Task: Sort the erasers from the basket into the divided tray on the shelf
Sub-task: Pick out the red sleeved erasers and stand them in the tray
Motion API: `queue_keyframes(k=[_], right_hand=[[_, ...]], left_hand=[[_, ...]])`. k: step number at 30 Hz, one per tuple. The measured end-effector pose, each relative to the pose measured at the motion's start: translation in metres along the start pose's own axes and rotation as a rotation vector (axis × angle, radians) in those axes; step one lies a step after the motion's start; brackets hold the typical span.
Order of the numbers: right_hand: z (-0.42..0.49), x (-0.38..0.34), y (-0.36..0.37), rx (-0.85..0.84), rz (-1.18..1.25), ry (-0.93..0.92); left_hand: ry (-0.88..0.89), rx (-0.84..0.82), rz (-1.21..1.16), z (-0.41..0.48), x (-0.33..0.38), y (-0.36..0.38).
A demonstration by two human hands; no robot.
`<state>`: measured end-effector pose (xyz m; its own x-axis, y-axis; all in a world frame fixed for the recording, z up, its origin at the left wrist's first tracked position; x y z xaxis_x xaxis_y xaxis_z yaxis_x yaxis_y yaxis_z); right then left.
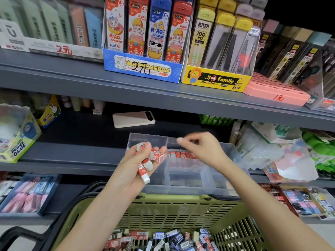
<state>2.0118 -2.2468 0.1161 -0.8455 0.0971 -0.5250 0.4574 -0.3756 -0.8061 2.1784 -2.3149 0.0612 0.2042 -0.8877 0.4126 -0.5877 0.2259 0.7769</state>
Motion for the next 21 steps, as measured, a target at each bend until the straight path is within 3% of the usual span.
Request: queue_keyframes(k=[3,8,11,13,16,21], right_hand=[[-0.013,-0.049,0.013,0.035,0.333,-0.057],[-0.025,-0.071,0.029,-0.039,0.247,-0.056],[-0.034,-0.058,0.023,-0.051,0.455,0.079],[-0.036,-0.036,0.008,0.073,0.53,0.207],[-0.028,0.003,-0.015,0.23,0.281,0.356],[0.001,0.028,0.002,-0.093,-0.305,0.443]], left_hand=[[0.026,0.037,0.035,0.0,0.0,-0.002],[0.086,0.033,0.267,-0.007,-0.003,0.003],[0.055,-0.028,0.273,-0.012,-0.009,0.004],[0.039,-0.064,0.221,-0.017,-0.01,0.002],[0.015,-0.044,0.174,-0.022,-0.01,-0.007],[0.051,-0.074,0.211,-0.031,-0.005,-0.007]])
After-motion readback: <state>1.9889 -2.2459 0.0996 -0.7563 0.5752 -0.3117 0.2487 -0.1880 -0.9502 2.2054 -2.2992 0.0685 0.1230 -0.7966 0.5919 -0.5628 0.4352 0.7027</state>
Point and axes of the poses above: each hand's wrist, its own z-axis towards the middle knuckle, its own y-axis out of the palm, x = y × z, the point moved 6 cm from there along z, towards the middle knuckle, and after that the axes turned 15 degrees about -y, right-handed, at the moved point
